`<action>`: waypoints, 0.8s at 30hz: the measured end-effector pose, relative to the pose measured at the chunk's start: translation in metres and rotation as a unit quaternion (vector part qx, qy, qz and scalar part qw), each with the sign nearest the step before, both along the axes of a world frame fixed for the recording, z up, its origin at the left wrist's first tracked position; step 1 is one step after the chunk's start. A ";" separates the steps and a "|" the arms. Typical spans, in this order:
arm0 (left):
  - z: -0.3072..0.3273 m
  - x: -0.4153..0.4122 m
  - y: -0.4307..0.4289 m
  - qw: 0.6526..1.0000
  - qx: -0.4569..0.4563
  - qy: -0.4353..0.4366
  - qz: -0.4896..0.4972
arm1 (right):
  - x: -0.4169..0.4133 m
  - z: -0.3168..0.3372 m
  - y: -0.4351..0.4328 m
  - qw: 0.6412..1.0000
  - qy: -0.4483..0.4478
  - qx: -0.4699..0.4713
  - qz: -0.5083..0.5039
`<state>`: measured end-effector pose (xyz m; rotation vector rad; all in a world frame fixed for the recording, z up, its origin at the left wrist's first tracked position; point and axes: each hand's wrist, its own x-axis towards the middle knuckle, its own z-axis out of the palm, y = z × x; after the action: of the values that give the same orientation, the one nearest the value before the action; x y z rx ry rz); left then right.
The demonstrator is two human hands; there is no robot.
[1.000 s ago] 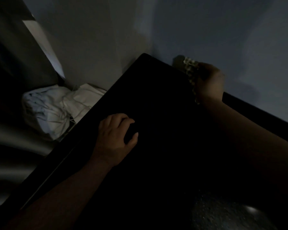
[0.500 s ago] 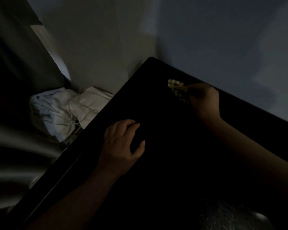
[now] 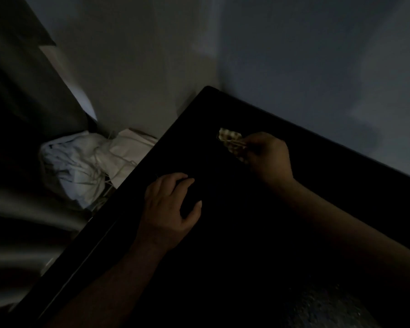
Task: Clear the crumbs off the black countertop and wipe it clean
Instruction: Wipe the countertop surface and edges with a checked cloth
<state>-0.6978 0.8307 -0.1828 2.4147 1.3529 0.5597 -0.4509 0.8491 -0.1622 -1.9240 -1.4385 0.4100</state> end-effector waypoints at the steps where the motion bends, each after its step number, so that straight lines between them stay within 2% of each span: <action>1: 0.000 0.000 0.000 1.000 0.000 -0.003 0.001 | 0.005 0.004 0.001 0.999 0.022 0.004 -0.024; 3: 0.000 0.000 0.000 1.000 -0.004 -0.007 0.005 | 0.018 0.012 0.007 0.994 0.054 0.012 -0.098; 6: 0.000 0.000 0.000 1.000 -0.006 -0.005 0.002 | 0.030 0.010 0.009 0.989 -0.001 -0.033 -0.147; 8: 0.000 -0.001 0.000 1.000 -0.004 -0.003 -0.003 | 0.021 0.000 0.003 0.987 -0.028 -0.055 -0.151; 10: 0.001 -0.001 0.000 1.000 -0.003 0.002 -0.003 | 0.006 -0.008 -0.006 0.989 -0.034 -0.034 -0.138; 13: 0.004 -0.001 -0.001 1.000 -0.005 0.007 -0.006 | -0.021 -0.014 -0.026 0.996 -0.039 0.016 -0.078; 16: 0.008 -0.002 -0.002 0.999 -0.018 -0.028 -0.005 | -0.037 -0.012 -0.039 0.999 -0.016 0.027 -0.026; 19: 0.013 -0.004 -0.005 0.997 -0.018 -0.070 0.002 | -0.030 -0.001 -0.039 0.997 0.025 0.026 -0.069; 21: 0.015 -0.006 -0.012 0.996 -0.010 -0.087 0.004 | -0.024 0.002 -0.040 0.995 0.007 0.020 -0.101; 24: 0.015 -0.020 -0.034 0.997 -0.015 -0.074 0.002 | -0.038 -0.005 -0.054 0.994 -0.041 -0.004 -0.097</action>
<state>-0.7183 0.7970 -0.1682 2.2972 1.2943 0.6994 -0.4888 0.7956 -0.1668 -2.0854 -1.2866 0.2506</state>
